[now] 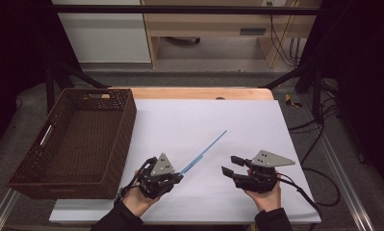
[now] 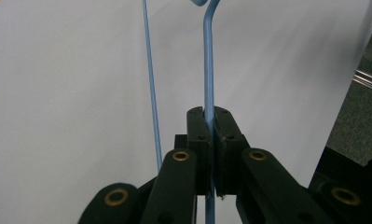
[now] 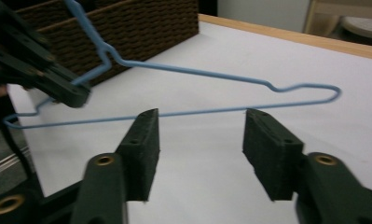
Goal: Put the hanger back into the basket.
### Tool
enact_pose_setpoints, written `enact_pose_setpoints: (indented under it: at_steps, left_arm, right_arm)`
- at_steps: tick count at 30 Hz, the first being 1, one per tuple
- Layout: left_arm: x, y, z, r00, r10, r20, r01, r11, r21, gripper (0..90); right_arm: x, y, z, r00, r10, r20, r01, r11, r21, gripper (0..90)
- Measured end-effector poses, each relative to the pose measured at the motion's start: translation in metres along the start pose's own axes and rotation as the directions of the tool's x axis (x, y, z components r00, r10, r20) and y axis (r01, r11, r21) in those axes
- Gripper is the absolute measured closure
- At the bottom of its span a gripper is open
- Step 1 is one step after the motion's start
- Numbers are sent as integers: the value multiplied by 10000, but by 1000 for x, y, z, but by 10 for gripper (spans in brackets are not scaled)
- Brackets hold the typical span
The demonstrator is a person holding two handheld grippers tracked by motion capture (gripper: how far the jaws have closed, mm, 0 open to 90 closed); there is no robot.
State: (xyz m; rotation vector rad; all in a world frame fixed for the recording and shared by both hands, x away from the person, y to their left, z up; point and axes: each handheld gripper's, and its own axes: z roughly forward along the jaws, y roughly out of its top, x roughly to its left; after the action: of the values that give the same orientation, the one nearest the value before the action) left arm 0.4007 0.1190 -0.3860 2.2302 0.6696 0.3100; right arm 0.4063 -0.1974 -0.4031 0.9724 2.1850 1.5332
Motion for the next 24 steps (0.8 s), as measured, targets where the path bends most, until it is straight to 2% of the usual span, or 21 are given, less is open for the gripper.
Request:
enact_pose_setpoints:
  at_steps: [2,8,16,18,24]
  left_arm:
    - [2,1,-5,10000,60,64,-60,9999,-81,870]
    - [8,3,-17,9997,126,194,-120,9995,-302,871]
    - [15,8,-35,9995,134,284,-113,9974,-712,870]
    - [16,9,-39,9993,211,307,-187,9969,-761,870]
    - [15,15,-50,9984,476,308,-449,9953,-853,871]
  right_arm:
    - [-3,0,-3,9997,-78,213,79,10000,-41,351]
    - [-15,-3,-13,9974,151,703,-142,9998,-133,219]
    - [-27,-7,-20,9940,601,918,-584,9981,-207,153]
    - [-27,-7,-21,9927,471,1109,-455,9988,-173,127]
    - [-27,-7,-20,9911,537,1220,-525,9985,-132,104]
